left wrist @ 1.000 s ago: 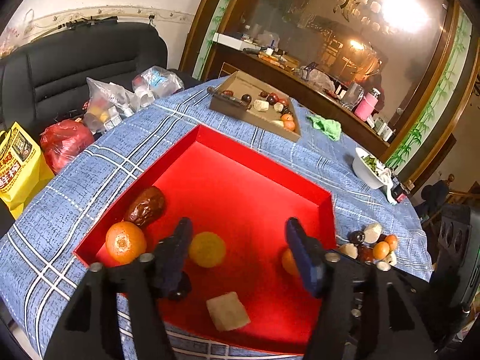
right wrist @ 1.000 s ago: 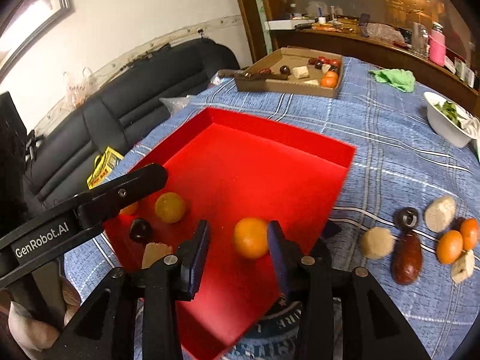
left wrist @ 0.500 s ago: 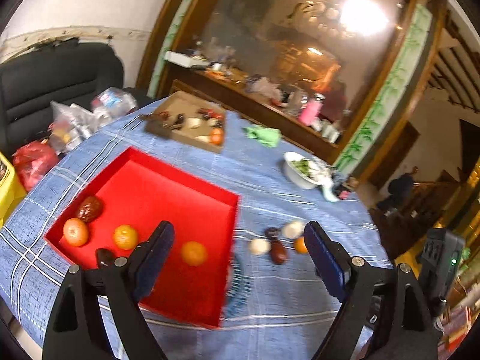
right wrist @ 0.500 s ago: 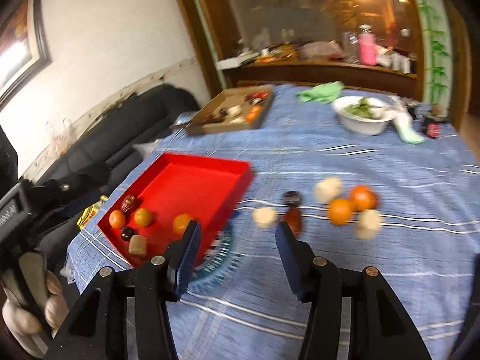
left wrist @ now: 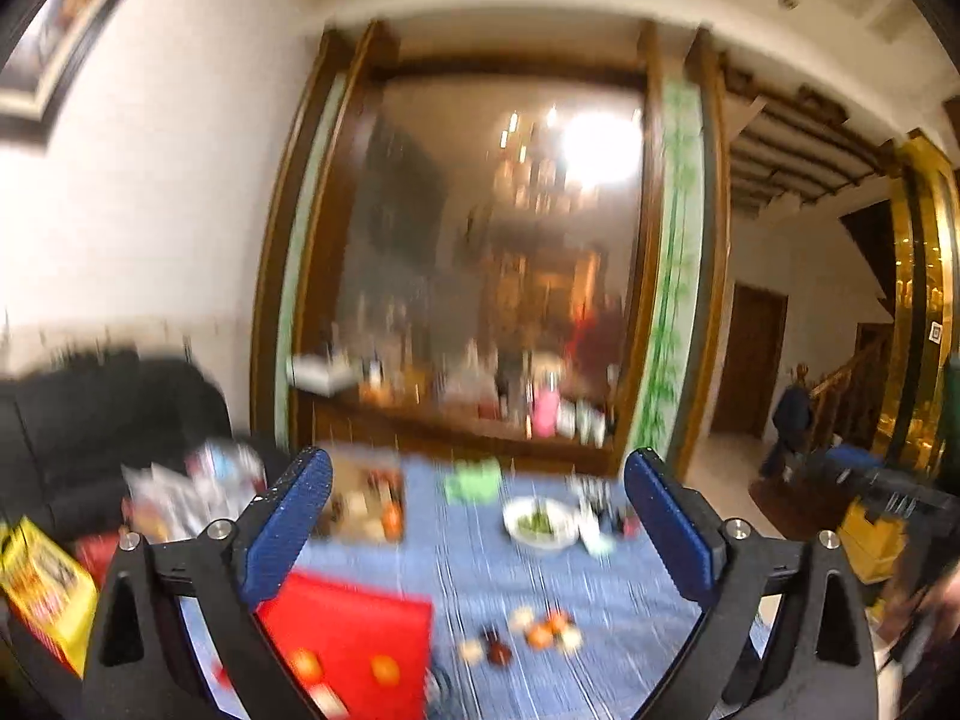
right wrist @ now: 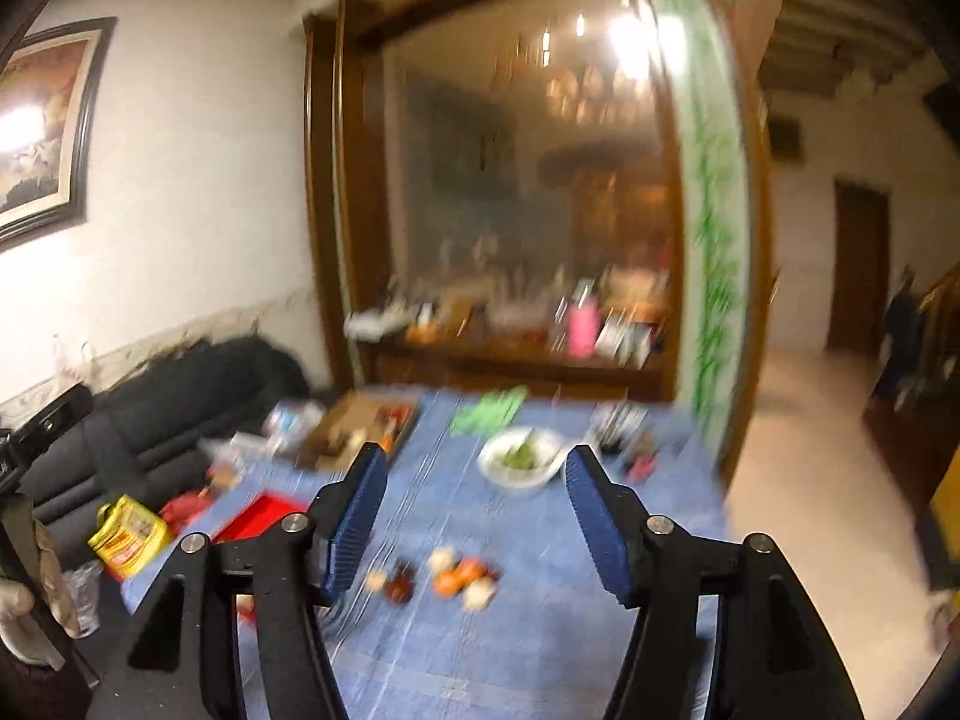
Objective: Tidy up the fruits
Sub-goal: 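Withdraw both open tools from the red tray toward the remaining fruit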
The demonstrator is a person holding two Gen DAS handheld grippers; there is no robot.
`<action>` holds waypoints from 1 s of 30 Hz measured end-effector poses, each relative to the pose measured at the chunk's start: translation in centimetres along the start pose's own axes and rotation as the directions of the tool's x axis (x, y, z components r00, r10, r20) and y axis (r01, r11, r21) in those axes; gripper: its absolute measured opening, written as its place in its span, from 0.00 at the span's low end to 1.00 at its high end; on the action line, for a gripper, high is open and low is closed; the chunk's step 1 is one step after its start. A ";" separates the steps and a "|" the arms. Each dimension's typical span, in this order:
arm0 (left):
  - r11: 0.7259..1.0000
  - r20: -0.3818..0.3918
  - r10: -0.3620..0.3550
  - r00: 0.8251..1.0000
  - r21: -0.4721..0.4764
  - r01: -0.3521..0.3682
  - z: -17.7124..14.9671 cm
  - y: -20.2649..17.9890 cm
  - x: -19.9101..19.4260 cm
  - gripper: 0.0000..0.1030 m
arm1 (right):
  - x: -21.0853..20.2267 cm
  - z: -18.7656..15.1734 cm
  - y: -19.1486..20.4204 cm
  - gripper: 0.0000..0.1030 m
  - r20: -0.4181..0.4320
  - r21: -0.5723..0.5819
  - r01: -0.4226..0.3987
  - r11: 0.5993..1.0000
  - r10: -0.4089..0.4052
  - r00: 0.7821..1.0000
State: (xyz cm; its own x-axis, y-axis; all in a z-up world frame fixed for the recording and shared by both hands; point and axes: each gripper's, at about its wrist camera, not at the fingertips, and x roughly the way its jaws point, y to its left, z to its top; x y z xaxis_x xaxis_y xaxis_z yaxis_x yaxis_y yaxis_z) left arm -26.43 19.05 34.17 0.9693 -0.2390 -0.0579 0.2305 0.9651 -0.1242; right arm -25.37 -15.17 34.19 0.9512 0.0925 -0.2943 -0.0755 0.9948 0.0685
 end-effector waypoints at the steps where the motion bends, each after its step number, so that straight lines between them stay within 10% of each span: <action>1: 1.000 0.034 0.008 0.999 0.017 -0.009 0.9 0.1 -0.7 0.97 | -1.1 1.5 0.1 0.69 0.026 -0.020 0.024 1.000 -0.023 0.999; 10: 0.998 0.068 0.014 0.998 0.054 -0.018 1.9 6.1 -0.9 0.97 | -1.9 9.9 5.0 0.81 0.069 -0.136 0.176 0.975 -0.168 0.983; 21: 0.996 -0.176 -0.070 0.982 -0.059 0.061 -3.2 8.1 9.5 0.97 | 12.7 -3.9 2.3 0.78 -0.262 0.024 0.019 1.000 -0.012 0.965; 25: 0.995 -0.343 -0.086 0.936 -0.079 0.063 -9.2 4.1 15.9 0.97 | 19.2 -11.4 -1.3 0.50 -0.385 0.126 -0.017 0.992 0.065 0.921; 30: 0.994 -0.541 -0.093 0.836 -0.100 0.046 -16.4 0.1 22.6 0.86 | 27.5 -18.6 -2.8 0.44 -0.511 0.171 -0.098 0.980 0.173 0.842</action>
State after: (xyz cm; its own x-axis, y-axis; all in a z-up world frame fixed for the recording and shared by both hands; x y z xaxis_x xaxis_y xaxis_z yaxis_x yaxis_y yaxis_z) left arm -5.86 12.02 16.61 0.7426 -0.3476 -0.5725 0.2652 0.9375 -0.2253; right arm -4.57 -14.66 8.21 0.6352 0.2718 -0.7229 -0.1159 0.9590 0.2587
